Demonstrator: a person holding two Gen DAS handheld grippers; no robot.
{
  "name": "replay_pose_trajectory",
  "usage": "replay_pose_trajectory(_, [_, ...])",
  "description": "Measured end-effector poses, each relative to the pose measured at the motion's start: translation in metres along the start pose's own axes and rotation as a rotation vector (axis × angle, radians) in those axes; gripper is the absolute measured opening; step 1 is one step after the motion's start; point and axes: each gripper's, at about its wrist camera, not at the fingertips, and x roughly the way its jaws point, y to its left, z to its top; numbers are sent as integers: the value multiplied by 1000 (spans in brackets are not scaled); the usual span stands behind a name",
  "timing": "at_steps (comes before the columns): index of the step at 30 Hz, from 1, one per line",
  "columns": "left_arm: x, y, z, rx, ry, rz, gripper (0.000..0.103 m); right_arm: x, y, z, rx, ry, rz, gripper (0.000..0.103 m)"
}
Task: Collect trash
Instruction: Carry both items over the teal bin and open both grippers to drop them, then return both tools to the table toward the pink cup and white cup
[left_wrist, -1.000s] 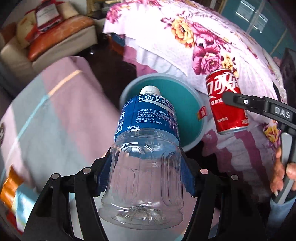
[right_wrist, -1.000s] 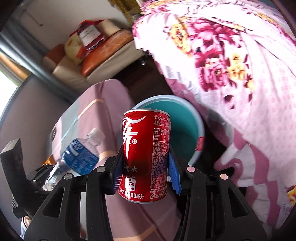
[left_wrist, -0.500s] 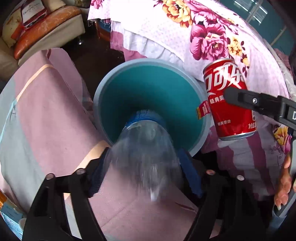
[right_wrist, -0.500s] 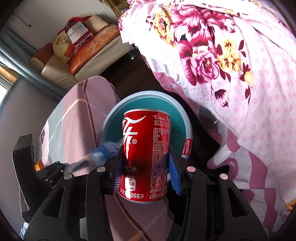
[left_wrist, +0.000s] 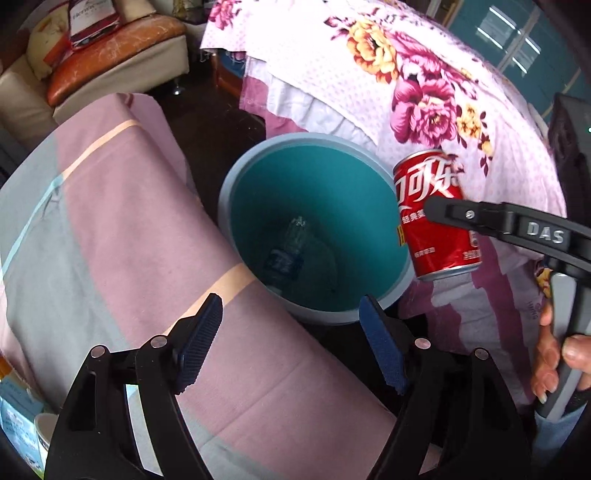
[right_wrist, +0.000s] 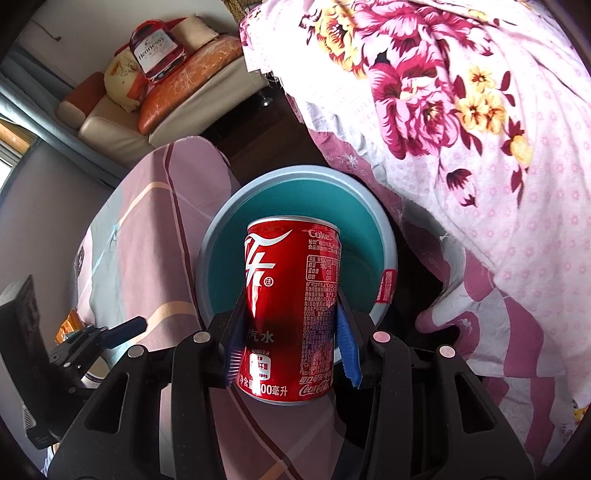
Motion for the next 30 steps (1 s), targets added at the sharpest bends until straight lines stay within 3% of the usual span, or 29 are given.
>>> replay_pose_trajectory(4, [-8, 11, -4, -37, -13, -14, 78, 7, 5, 2, -3, 18, -16, 43])
replay_pose_trajectory(8, [-16, 18, -11, -60, -20, -28, 78, 6, 14, 2, -17, 21, -29, 61])
replay_pose_trajectory(12, [-28, 23, -21, -77, -37, -30, 80, -1, 20, -3, -32, 11, -35, 68])
replay_pose_trajectory(14, [-33, 26, -27, -81, -48, -23, 90, -5, 25, -7, -41, 10, -39, 70])
replay_pose_trajectory(30, [-107, 87, -113, -183, -125, 58, 91, -30, 97, -60, -160, 47, -7, 76])
